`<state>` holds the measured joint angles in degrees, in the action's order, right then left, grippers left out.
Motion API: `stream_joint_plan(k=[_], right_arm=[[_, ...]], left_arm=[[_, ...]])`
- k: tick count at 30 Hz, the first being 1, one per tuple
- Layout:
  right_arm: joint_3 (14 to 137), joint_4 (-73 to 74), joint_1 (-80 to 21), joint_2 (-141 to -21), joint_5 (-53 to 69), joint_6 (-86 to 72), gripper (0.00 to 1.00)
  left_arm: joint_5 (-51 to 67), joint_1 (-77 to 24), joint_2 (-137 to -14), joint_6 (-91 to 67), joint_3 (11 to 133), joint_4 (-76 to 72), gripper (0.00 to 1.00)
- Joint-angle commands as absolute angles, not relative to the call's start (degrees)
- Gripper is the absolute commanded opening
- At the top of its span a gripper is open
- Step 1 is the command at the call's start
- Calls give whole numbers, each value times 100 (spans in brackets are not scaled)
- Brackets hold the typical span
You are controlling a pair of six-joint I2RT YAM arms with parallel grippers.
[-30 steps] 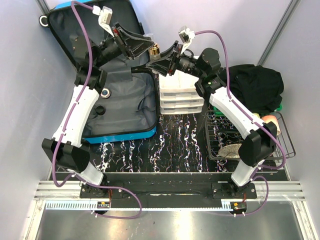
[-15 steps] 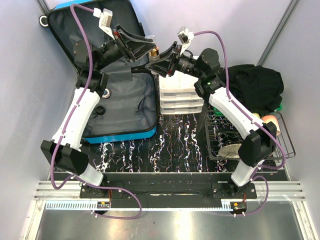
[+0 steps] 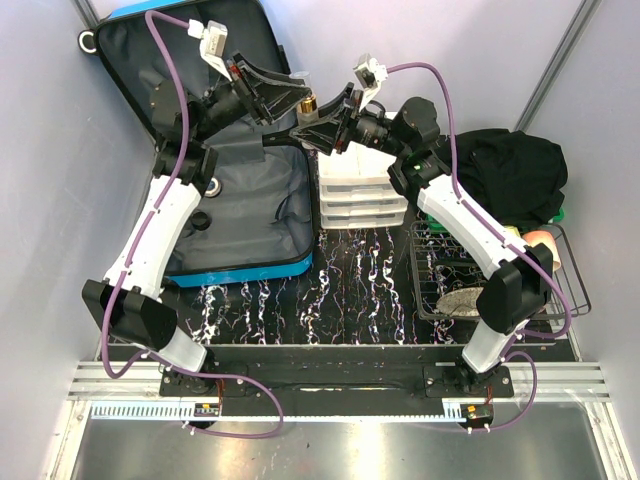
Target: Open, take out, and arrange the luggage
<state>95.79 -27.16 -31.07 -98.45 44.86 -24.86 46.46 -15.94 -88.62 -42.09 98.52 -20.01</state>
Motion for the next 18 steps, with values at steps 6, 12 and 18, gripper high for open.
stream_joint_plan(k=[6, 12, 18], right_arm=[[9624, -3278, -3164, -9501, 4166, -2312, 0], [9615, -3243, -3164, -9545, 3991, -2110, 0], [9659, -3305, -3111, -9545, 3955, -1793, 0]], left_arm=[[4755, -1503, -8754, -3463, 9633, -1652, 0], [5185, -1520, -8754, -3709, 9493, -2039, 10], [5396, -1389, -8605, -3525, 9211, -1811, 40]])
